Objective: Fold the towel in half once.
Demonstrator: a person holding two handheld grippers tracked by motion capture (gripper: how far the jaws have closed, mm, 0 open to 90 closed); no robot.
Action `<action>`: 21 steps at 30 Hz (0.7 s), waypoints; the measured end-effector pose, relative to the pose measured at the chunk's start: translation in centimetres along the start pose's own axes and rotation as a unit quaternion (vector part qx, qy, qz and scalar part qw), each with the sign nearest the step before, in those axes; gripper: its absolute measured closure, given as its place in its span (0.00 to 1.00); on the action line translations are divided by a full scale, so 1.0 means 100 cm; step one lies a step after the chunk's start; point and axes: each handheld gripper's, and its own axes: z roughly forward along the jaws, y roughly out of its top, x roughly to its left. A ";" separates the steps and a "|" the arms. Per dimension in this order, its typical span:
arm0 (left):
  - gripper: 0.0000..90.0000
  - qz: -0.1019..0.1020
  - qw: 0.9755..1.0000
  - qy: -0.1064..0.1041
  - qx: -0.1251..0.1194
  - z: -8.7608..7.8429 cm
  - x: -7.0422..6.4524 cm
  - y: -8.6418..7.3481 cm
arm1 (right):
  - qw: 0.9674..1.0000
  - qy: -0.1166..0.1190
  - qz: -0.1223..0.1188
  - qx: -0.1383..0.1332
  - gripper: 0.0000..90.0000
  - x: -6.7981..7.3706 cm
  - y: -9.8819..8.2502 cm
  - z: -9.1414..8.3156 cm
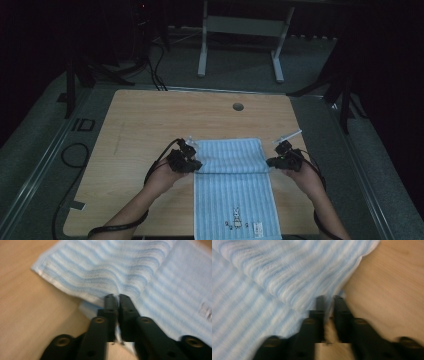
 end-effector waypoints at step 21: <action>0.80 0.016 0.999 0.019 0.042 0.040 0.010 -0.005 | 0.999 -0.011 -0.026 0.026 0.83 0.025 0.014 0.047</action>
